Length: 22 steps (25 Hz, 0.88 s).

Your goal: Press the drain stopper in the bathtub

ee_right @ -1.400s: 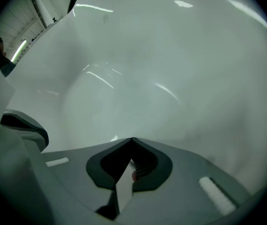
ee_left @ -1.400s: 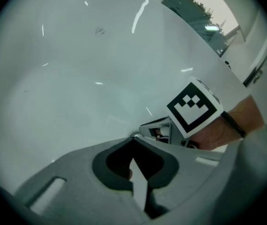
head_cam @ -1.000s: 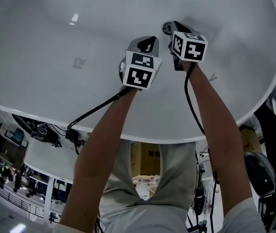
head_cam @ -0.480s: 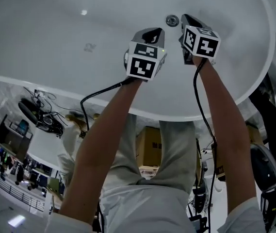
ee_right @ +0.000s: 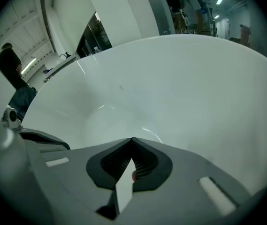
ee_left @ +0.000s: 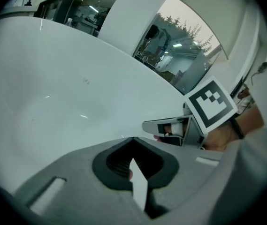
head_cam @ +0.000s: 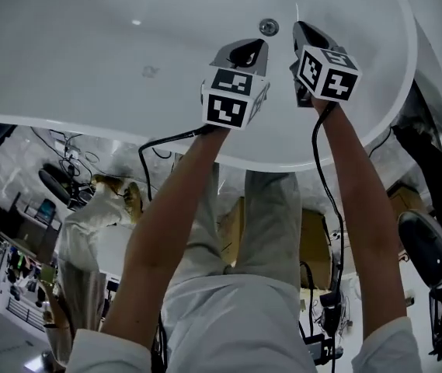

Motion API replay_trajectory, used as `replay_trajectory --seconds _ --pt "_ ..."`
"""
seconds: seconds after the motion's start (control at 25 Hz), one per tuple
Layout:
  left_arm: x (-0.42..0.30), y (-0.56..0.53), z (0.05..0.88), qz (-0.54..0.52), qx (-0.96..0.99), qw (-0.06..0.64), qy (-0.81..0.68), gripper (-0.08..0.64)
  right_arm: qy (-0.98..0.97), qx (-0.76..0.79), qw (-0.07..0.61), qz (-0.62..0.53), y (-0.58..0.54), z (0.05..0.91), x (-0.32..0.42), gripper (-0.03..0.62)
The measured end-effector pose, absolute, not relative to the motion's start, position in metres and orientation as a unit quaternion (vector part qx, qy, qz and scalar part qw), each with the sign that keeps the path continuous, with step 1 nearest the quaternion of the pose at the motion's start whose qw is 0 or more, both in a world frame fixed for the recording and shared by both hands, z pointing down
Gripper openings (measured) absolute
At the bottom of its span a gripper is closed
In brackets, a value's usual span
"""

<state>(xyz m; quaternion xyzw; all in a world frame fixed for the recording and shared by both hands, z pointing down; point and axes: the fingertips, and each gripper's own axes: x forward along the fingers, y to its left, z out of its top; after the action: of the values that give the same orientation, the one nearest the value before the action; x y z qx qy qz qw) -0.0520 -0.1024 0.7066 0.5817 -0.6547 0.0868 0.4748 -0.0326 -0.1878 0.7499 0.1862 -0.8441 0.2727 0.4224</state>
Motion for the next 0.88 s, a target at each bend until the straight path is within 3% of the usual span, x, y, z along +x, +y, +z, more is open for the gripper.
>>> replay_trajectory --seconds 0.4,0.88 --pt "-0.057 -0.097 0.656 0.083 0.589 0.455 -0.662 0.003 -0.858 0.202 0.376 0.286 -0.175 0.682 -0.028 0.005" --pt "-0.076 -0.089 0.514 0.074 0.593 0.395 -0.698 0.003 -0.893 0.199 0.295 0.274 -0.181 0.533 -0.036 0.005"
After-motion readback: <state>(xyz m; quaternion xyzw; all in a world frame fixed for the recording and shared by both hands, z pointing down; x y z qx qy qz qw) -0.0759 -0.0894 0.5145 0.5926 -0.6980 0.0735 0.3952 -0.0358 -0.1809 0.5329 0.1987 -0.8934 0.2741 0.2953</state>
